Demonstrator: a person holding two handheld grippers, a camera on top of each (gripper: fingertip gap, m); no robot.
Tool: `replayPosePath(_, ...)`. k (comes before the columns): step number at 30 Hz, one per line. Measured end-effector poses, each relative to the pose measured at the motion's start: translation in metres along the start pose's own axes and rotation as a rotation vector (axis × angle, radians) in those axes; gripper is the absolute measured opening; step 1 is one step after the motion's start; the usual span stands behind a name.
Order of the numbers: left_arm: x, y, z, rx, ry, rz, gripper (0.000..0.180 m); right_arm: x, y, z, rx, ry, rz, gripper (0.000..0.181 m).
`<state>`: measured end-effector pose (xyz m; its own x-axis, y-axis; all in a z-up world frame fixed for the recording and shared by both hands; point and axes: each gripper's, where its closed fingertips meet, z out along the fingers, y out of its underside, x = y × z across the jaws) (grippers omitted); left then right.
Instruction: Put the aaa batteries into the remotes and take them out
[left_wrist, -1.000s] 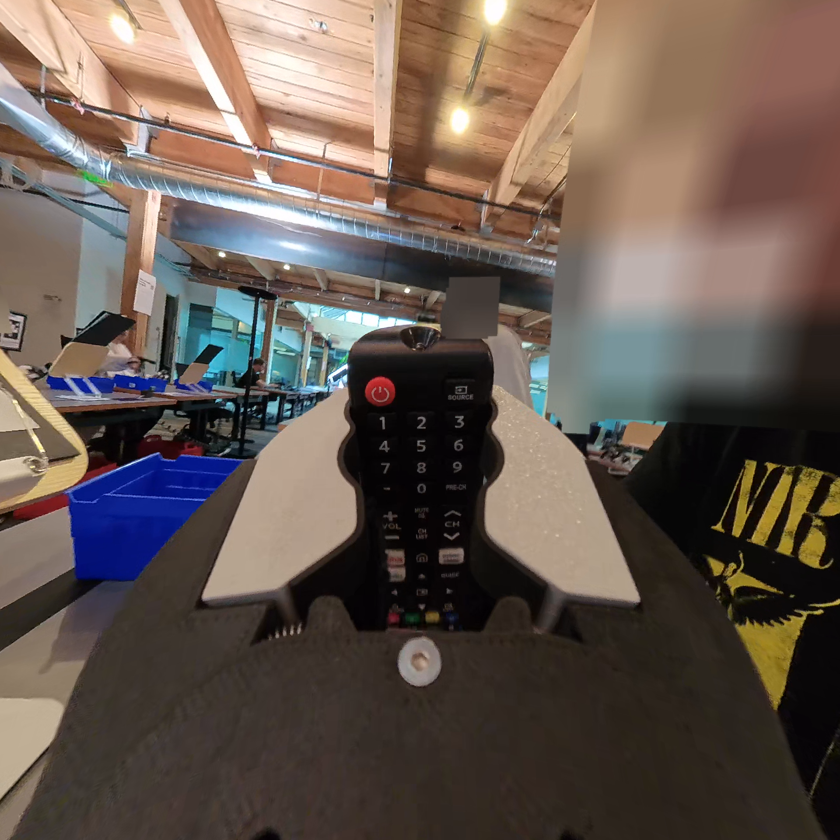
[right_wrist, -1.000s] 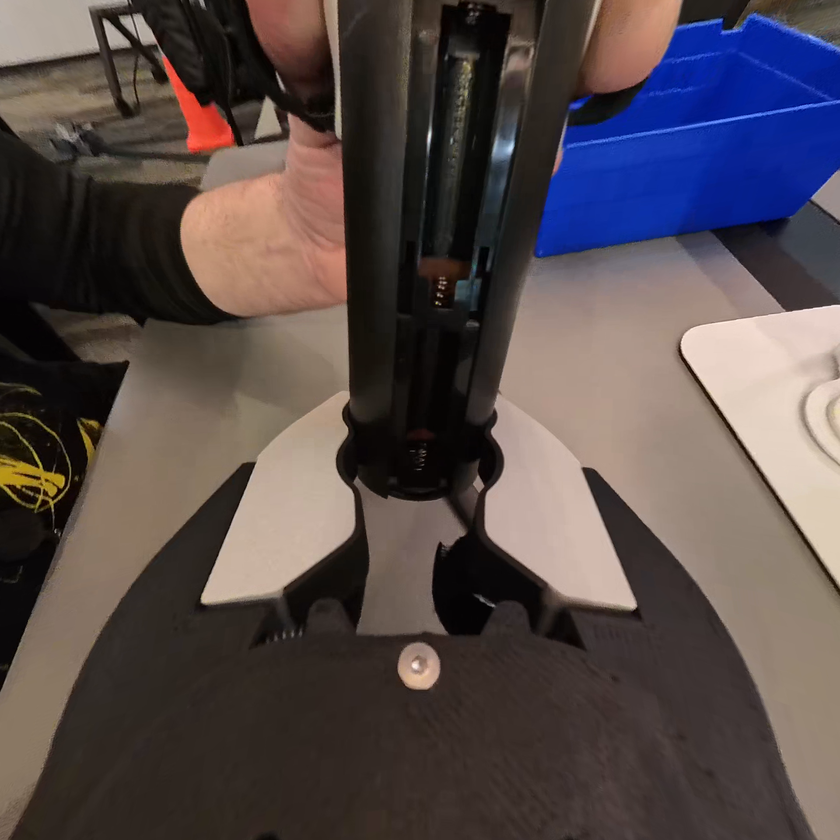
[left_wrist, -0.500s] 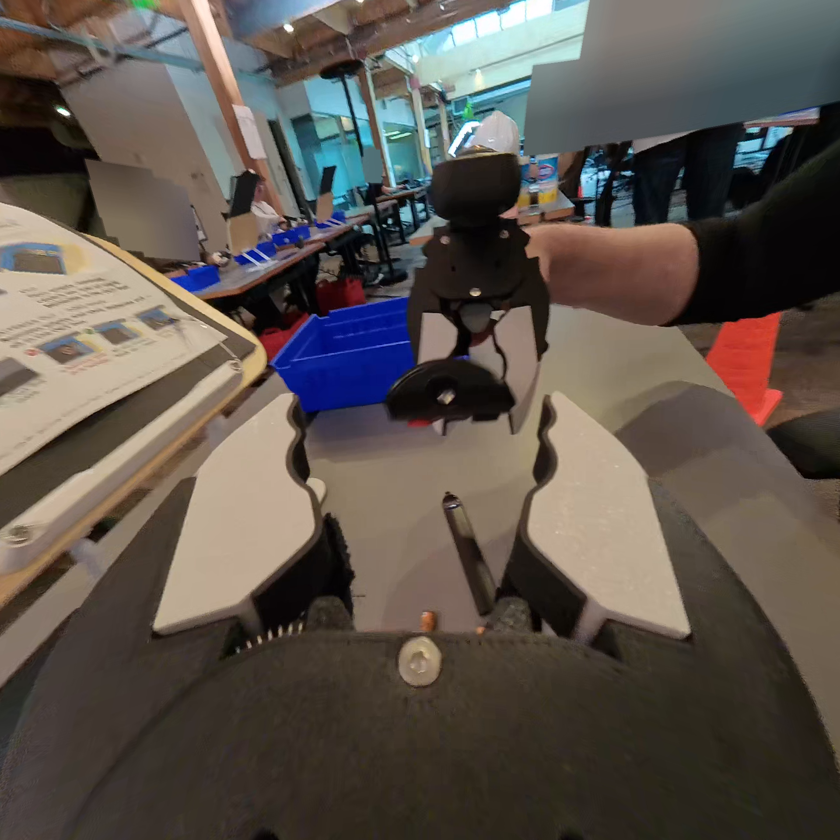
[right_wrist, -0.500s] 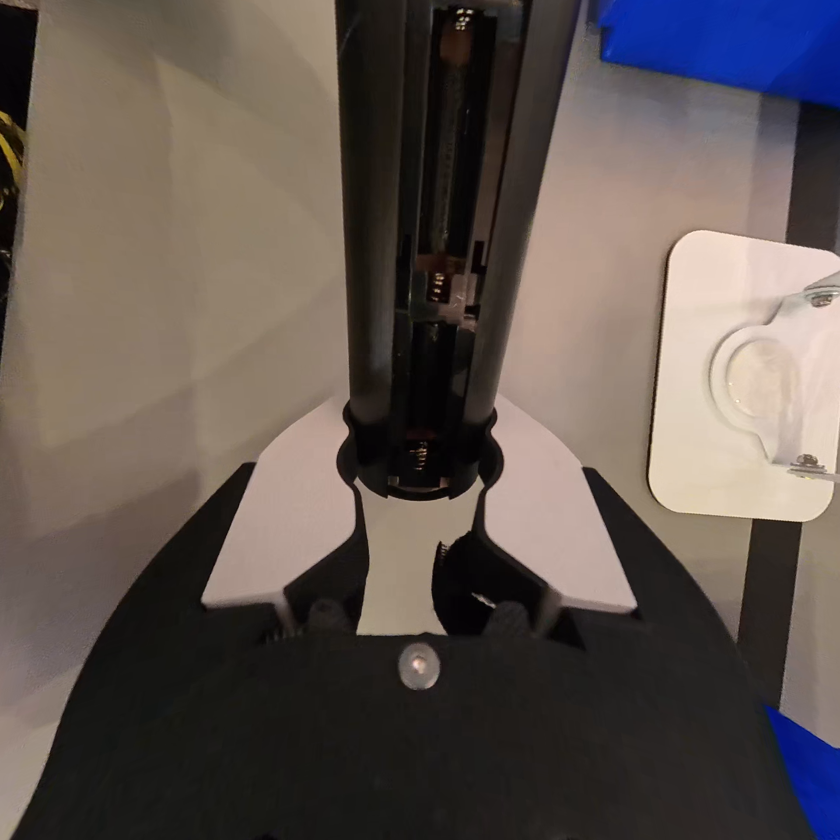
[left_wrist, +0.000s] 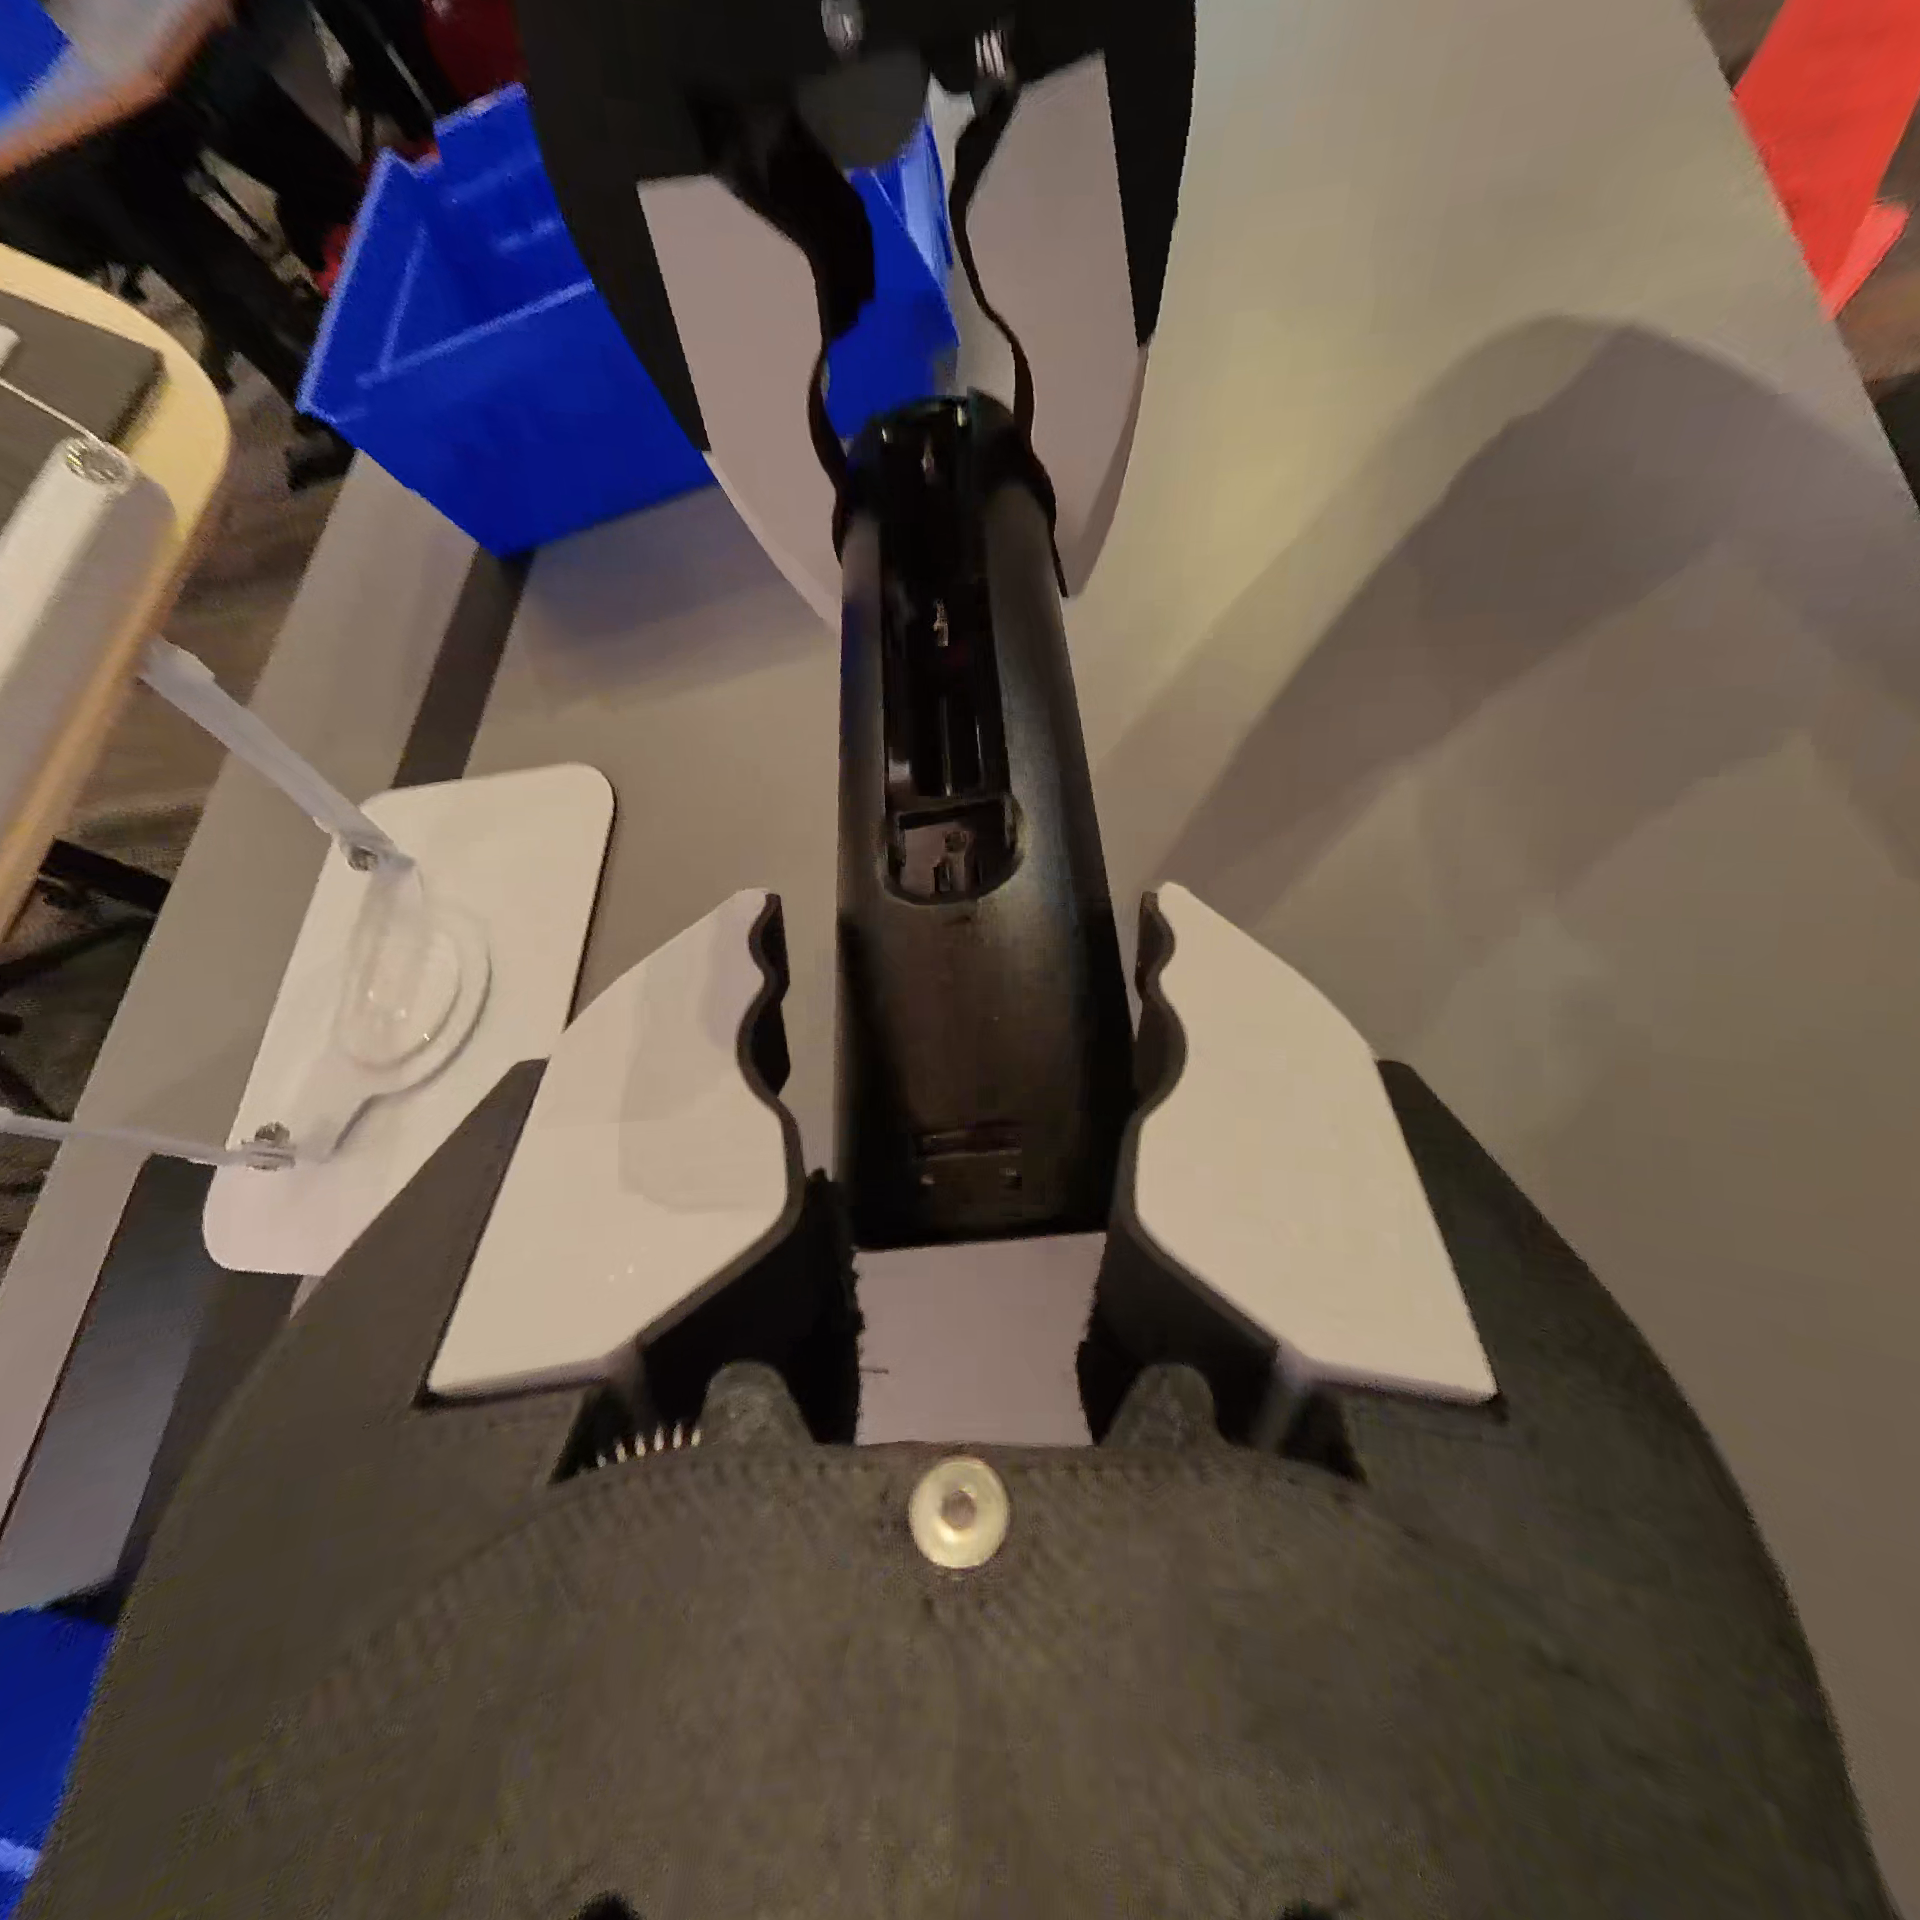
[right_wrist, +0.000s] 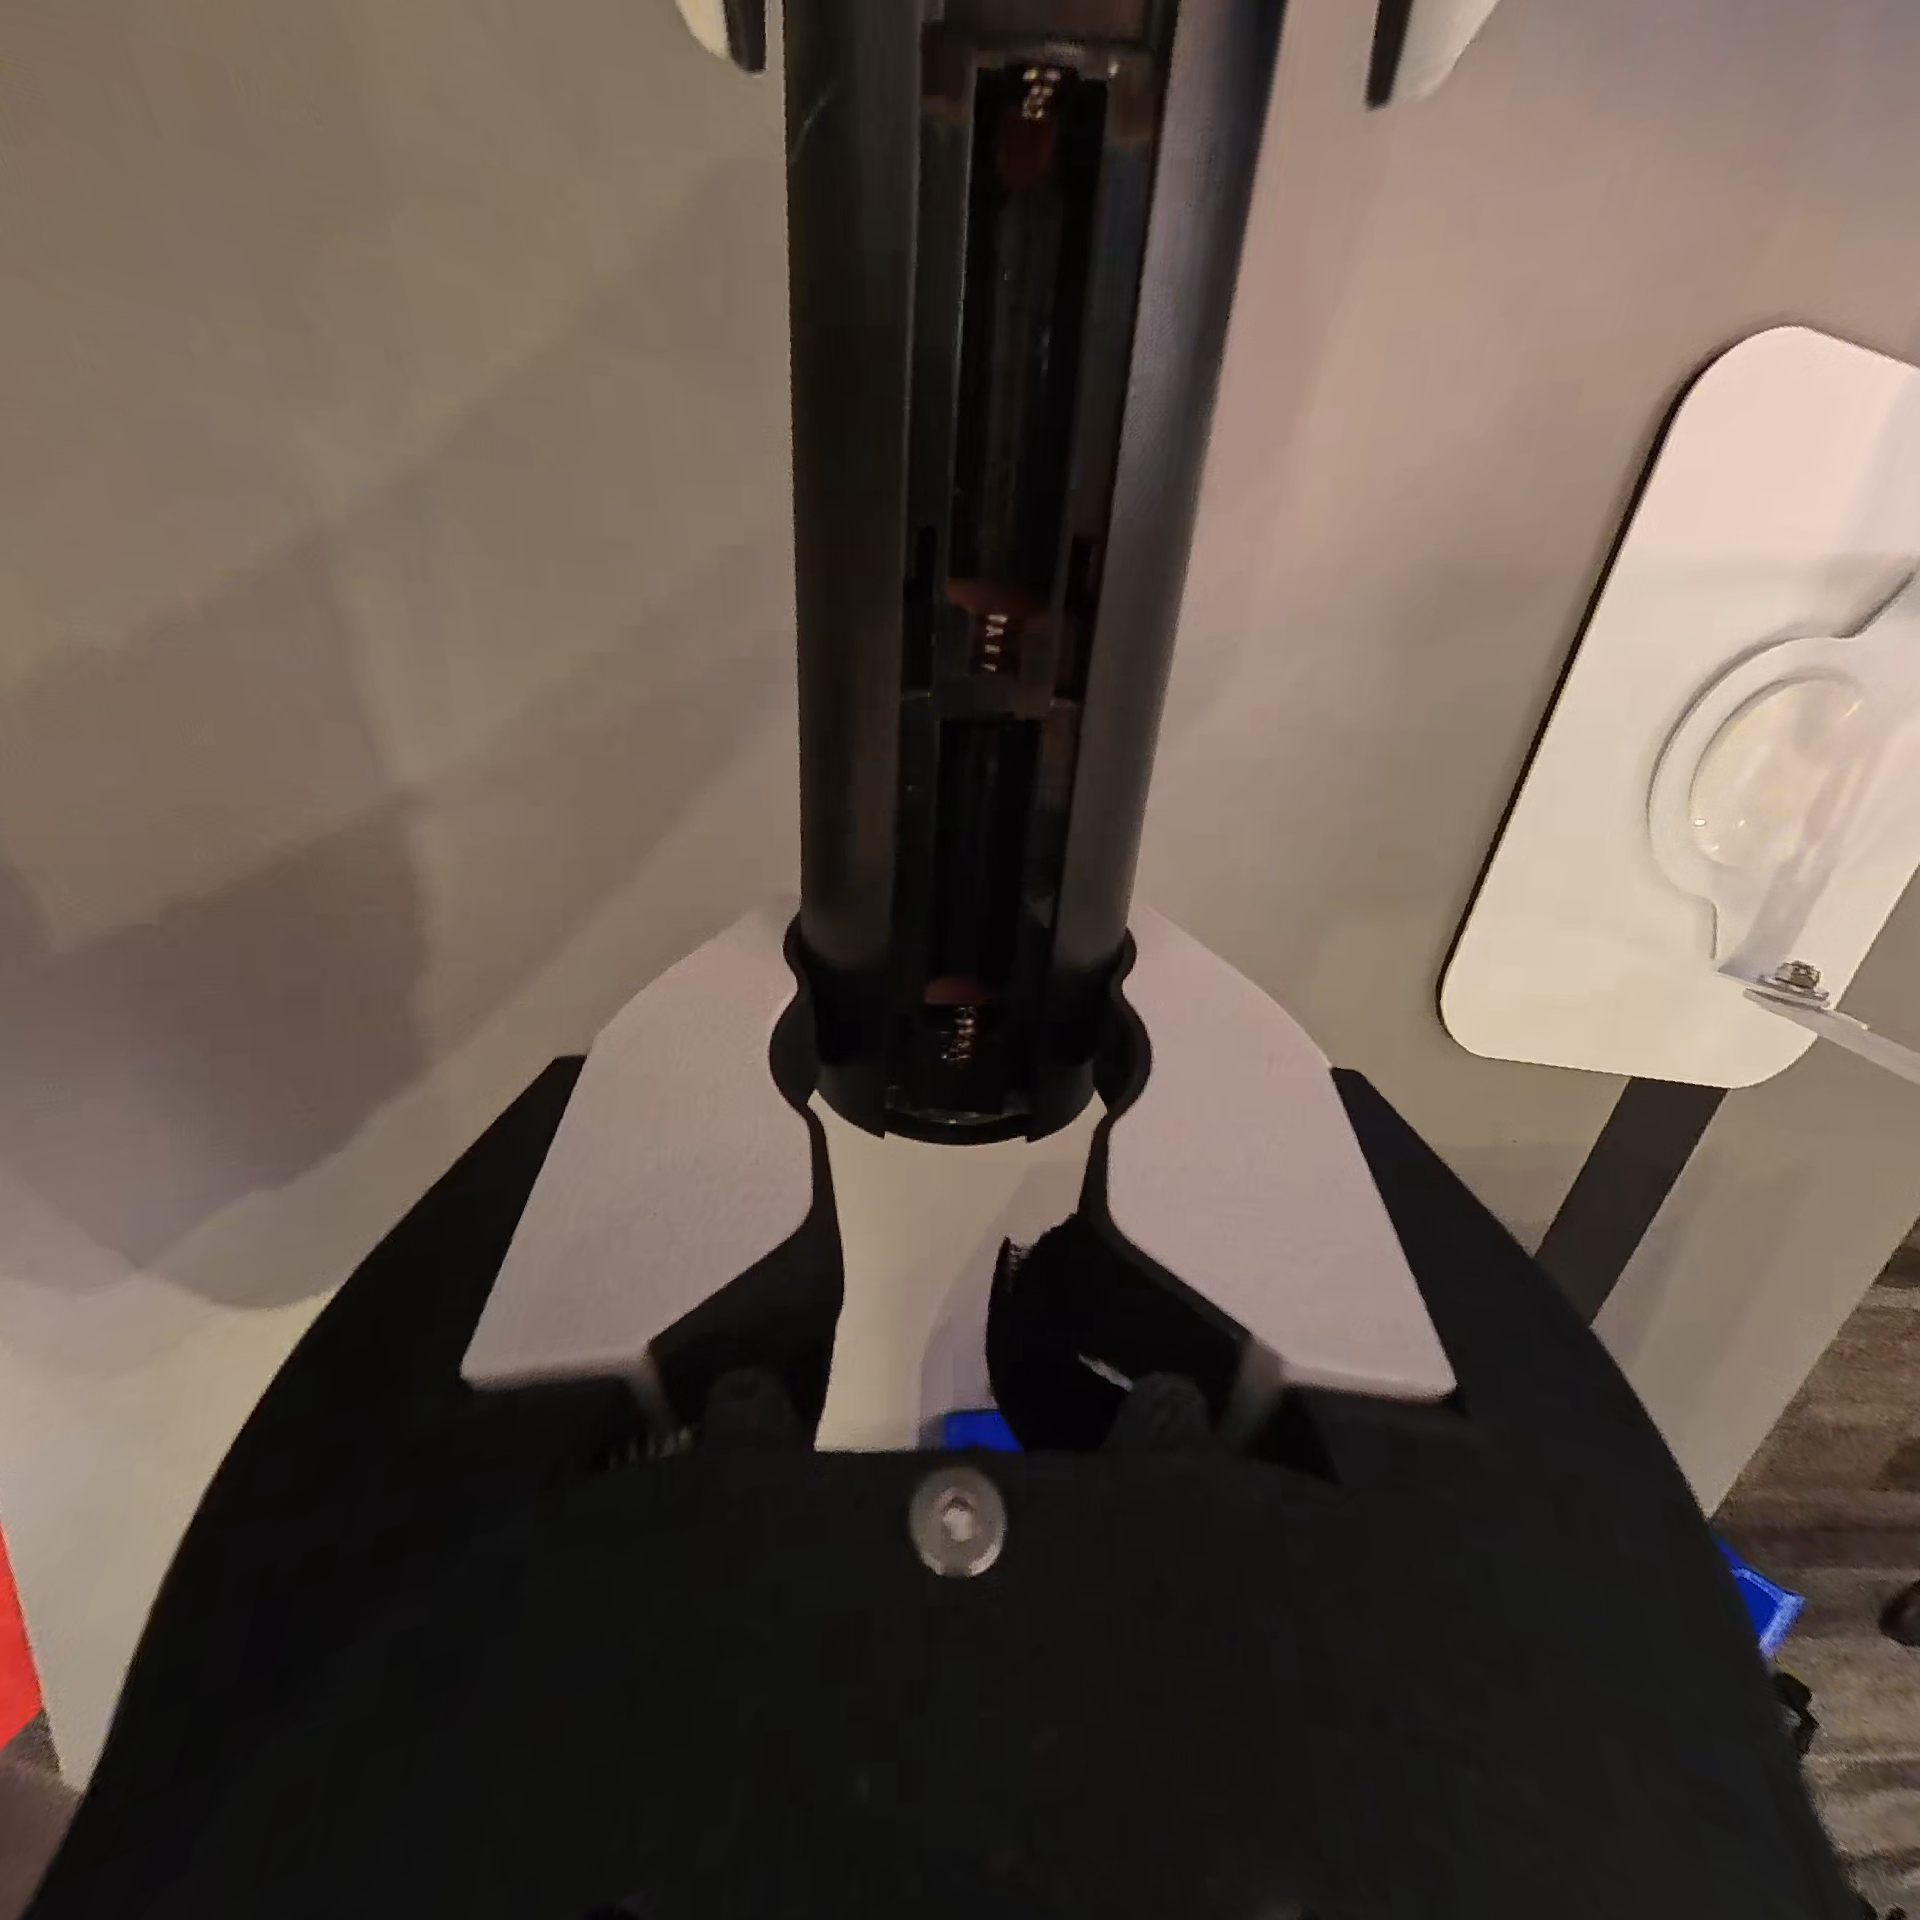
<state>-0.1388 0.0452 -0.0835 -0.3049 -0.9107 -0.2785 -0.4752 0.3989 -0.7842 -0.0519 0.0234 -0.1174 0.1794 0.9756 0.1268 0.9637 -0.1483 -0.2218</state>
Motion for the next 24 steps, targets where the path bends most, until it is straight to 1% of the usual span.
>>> replayPosePath(3,-0.001,0.013,0.003,-0.077,-0.025,0.002,0.071,0.0,0.002,0.0,-0.016,-0.004,0.008,0.05)
replayPosePath(7,0.003,0.03,0.008,-0.237,-0.008,0.018,0.062,-0.001,0.004,0.003,-0.043,-0.014,0.017,0.05)
replayPosePath(10,0.004,0.034,0.013,-0.282,0.018,0.004,0.06,0.0,0.004,0.004,-0.049,-0.017,0.029,0.05)
replayPosePath(13,0.004,0.046,0.017,-0.359,0.027,0.028,0.059,-0.001,0.003,0.005,-0.046,-0.022,0.044,0.05)
replayPosePath(19,0.005,0.051,0.022,-0.373,0.05,0.013,0.058,-0.002,0.005,0.012,-0.004,-0.041,0.065,0.05)
replayPosePath(22,0.008,0.059,0.023,-0.439,0.076,0.018,0.058,-0.005,0.003,0.014,0.009,-0.052,0.078,0.05)
replayPosePath(24,0.007,0.061,0.024,-0.454,0.076,0.025,0.058,-0.004,0.005,0.017,0.001,-0.041,0.08,0.05)
